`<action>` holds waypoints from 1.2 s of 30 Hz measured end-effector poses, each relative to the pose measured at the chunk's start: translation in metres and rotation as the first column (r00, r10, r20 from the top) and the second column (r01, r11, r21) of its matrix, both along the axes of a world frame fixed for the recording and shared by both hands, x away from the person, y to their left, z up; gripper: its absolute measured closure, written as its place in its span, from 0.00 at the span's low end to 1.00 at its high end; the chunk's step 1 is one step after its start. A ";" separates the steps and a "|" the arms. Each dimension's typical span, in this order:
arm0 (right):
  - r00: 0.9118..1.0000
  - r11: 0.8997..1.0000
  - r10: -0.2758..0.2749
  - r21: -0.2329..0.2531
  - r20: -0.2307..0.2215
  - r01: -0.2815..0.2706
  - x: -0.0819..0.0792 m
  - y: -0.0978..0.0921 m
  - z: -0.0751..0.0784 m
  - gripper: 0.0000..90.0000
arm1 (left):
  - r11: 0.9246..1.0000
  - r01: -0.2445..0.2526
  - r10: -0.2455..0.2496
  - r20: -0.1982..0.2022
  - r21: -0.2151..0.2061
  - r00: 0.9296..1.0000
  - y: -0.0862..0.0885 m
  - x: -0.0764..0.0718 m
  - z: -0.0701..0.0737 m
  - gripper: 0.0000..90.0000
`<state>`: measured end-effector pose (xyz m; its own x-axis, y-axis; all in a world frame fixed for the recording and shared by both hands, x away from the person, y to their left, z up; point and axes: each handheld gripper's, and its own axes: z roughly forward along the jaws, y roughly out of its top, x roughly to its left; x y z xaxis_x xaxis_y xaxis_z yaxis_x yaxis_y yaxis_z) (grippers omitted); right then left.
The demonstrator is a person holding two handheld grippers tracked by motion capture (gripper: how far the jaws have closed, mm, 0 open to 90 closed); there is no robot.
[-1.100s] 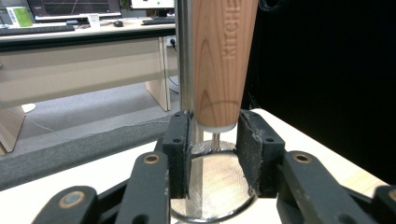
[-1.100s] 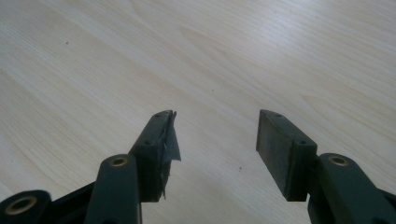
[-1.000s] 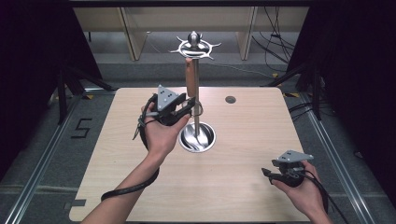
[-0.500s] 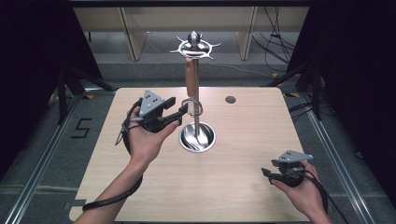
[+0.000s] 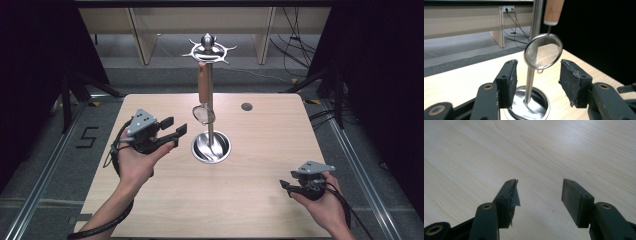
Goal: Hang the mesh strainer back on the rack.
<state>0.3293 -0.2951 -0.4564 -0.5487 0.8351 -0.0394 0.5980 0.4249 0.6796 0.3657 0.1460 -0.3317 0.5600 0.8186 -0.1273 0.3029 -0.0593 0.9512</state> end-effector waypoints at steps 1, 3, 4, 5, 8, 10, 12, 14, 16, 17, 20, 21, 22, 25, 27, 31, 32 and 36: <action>1.000 1.000 0.006 -0.008 0.007 -0.006 0.000 -0.001 0.000 0.52 | 1.000 -0.001 0.001 -0.004 0.005 1.000 0.003 -0.001 -0.002 0.52; 1.000 1.000 0.005 -0.010 0.009 -0.005 0.000 -0.001 0.000 0.51 | 1.000 -0.005 0.005 -0.014 0.014 1.000 0.010 -0.002 -0.006 0.52; 1.000 1.000 -0.004 -0.005 0.008 0.004 0.000 -0.001 0.000 0.51 | 1.000 -0.002 0.002 -0.022 0.013 1.000 0.012 -0.003 -0.008 0.53; 1.000 1.000 -0.006 -0.003 0.007 0.006 0.000 -0.001 0.000 0.51 | 1.000 0.002 -0.002 -0.035 0.001 0.999 0.015 -0.004 -0.011 0.54; 1.000 1.000 -0.001 -0.007 0.009 0.001 0.000 -0.001 0.000 0.51 | 1.000 -0.006 0.005 -0.058 -0.017 0.998 0.025 -0.008 -0.019 0.54; 1.000 1.000 -0.003 -0.004 0.006 0.003 0.000 -0.001 0.000 0.51 | 1.000 -0.012 0.012 -0.063 -0.002 0.998 0.031 -0.010 -0.023 0.54; 1.000 1.000 -0.003 0.002 0.008 0.003 0.000 0.000 0.000 0.51 | 1.000 -0.026 0.026 -0.065 -0.011 0.998 0.036 -0.013 -0.028 0.52; 1.000 1.000 -0.023 0.017 -0.012 0.023 -0.001 0.001 0.001 0.51 | 0.999 -0.037 0.037 -0.070 0.005 0.997 0.042 -0.015 -0.035 0.52; 1.000 1.000 -0.013 0.005 -0.010 0.013 -0.001 0.000 0.001 0.51 | 0.998 -0.052 0.053 -0.081 0.019 0.995 0.049 -0.018 -0.043 0.52; 1.000 1.000 -0.016 0.006 -0.012 0.017 -0.001 0.000 0.001 0.51 | 0.998 -0.059 0.060 -0.086 0.019 0.994 0.051 -0.019 -0.045 0.51; 1.000 1.000 -0.020 0.008 -0.015 0.020 -0.002 0.000 0.001 0.50 | 0.996 -0.079 0.082 -0.104 0.029 0.991 0.060 -0.022 -0.056 0.51; 1.000 1.000 -0.013 0.005 -0.008 0.013 -0.001 0.000 0.001 0.50 | 0.996 -0.083 0.086 -0.112 0.035 0.990 0.064 -0.024 -0.059 0.51; 1.000 1.000 -0.013 0.005 -0.009 0.013 -0.001 0.000 0.001 0.50 | 0.996 -0.083 0.087 -0.119 0.040 0.989 0.067 -0.024 -0.063 0.51; 1.000 1.000 -0.002 -0.001 0.012 0.002 0.000 0.000 0.000 0.50 | 0.993 -0.100 0.107 -0.133 0.057 0.985 0.074 -0.027 -0.072 0.51; 1.000 1.000 -0.015 0.007 -0.002 0.015 -0.001 0.002 0.000 0.50 | 0.992 -0.112 0.120 -0.145 0.062 0.982 0.078 -0.029 -0.078 0.51; 1.000 1.000 0.010 -0.014 0.016 -0.010 0.001 0.000 -0.002 0.50 | 0.988 -0.133 0.145 -0.168 0.081 0.975 0.085 -0.031 -0.091 0.50; 1.000 1.000 -0.008 0.000 -0.013 0.008 -0.001 0.001 0.000 0.50 | 0.986 -0.141 0.154 -0.178 0.085 0.972 0.088 -0.031 -0.096 0.50; 1.000 1.000 0.003 -0.012 0.006 -0.003 0.001 0.001 -0.002 0.50 | 0.980 -0.170 0.188 -0.191 0.107 0.963 0.094 -0.030 -0.110 0.49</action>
<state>0.3298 -0.2945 -0.4586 -0.5513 0.8327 -0.0525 0.5922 0.4348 0.6785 0.3361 0.2404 -0.4418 0.3741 0.9162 -0.1437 0.4988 -0.0681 0.8640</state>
